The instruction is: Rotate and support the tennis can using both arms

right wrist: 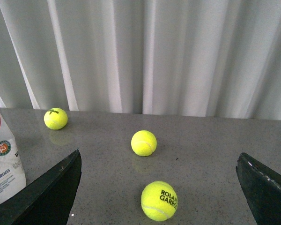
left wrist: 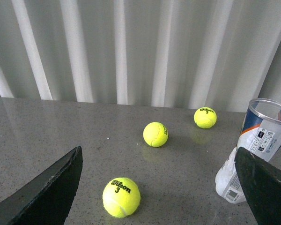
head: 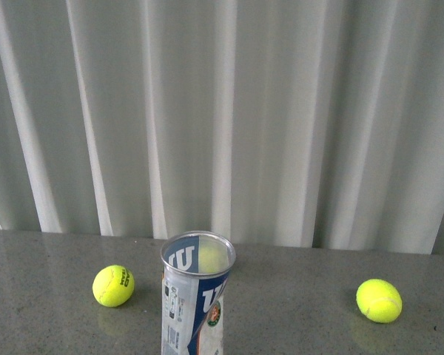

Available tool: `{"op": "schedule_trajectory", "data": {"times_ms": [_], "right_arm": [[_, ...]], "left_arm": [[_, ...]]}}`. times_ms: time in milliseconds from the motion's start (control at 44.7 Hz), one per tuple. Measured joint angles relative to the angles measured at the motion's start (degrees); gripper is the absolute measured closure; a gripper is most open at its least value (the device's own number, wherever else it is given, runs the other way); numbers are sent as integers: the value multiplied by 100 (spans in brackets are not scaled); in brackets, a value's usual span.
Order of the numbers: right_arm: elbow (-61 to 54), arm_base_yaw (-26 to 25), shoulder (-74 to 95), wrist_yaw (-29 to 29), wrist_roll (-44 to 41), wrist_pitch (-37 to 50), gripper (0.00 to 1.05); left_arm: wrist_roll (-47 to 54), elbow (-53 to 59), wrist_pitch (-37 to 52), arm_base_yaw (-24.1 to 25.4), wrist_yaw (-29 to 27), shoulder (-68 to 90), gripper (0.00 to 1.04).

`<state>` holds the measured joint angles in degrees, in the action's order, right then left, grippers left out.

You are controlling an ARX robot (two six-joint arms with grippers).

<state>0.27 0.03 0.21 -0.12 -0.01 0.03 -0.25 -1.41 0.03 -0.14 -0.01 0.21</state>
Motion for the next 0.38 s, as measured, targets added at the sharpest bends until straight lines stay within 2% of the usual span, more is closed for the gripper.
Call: {"op": "schedule_trajectory", "data": {"times_ms": [380], "right_arm": [[0, 2, 0, 0, 0, 0, 7]], "left_arm": [[0, 0, 0, 0, 0, 0, 7]]}}
